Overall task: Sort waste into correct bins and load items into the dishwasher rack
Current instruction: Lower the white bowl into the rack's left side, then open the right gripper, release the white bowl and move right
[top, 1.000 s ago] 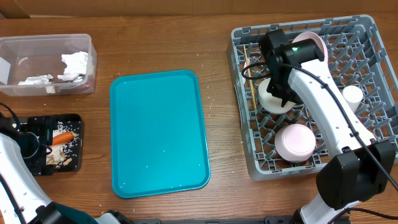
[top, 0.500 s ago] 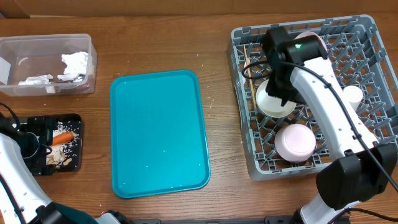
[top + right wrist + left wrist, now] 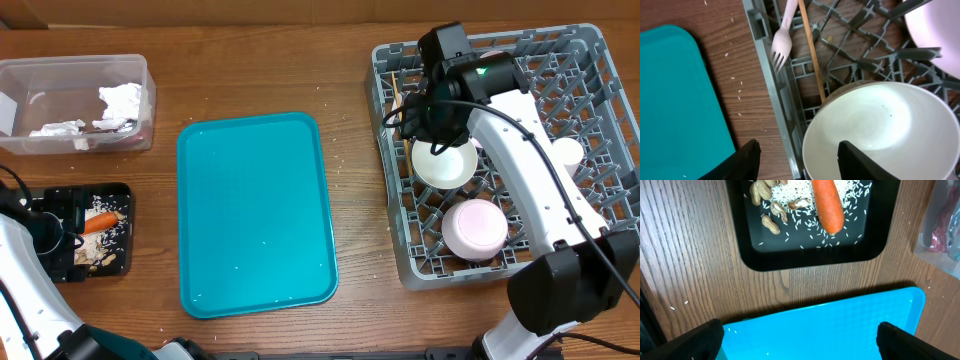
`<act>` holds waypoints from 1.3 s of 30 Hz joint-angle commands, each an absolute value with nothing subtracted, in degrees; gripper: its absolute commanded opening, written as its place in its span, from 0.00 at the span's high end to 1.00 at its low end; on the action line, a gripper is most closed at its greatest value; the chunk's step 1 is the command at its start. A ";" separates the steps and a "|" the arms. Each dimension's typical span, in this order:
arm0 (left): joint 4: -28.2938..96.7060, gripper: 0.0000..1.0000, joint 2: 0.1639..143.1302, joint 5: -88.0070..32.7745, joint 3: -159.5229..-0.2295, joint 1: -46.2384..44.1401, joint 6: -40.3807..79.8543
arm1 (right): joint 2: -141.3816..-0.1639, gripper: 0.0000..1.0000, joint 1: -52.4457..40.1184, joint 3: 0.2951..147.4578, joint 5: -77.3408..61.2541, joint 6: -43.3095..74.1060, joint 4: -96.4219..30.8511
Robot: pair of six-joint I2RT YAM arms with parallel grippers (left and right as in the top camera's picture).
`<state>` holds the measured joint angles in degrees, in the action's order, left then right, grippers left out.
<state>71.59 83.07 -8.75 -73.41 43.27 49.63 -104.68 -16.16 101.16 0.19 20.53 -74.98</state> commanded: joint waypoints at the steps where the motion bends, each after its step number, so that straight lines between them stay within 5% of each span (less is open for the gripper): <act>1: 71.70 0.00 83.15 -8.16 -73.17 43.48 50.59 | -106.43 0.47 -16.01 100.38 -1.06 19.31 -74.76; 5: 71.70 0.01 83.15 -8.16 -73.17 43.48 50.59 | -106.87 0.55 -16.05 98.83 -0.97 22.00 -74.74; 15: 71.70 0.00 83.15 -8.16 -73.17 43.48 50.59 | -106.87 0.57 -16.05 95.09 -0.97 22.52 -73.47; 20: 71.70 0.00 83.15 -8.16 -73.17 43.48 50.59 | -106.87 0.85 -16.05 95.09 -0.99 22.52 -73.08; 25: 71.70 0.00 83.15 -8.16 -73.17 43.48 50.59 | -106.87 0.96 -16.05 95.11 -1.04 22.52 -72.88; 39: 71.70 0.00 83.15 -8.16 -73.17 43.48 50.61 | -101.10 0.96 -11.77 100.99 -13.82 20.86 -70.63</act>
<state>71.59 83.07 -8.75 -73.41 43.27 49.63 -105.49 -15.00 98.83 -5.67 22.41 -72.60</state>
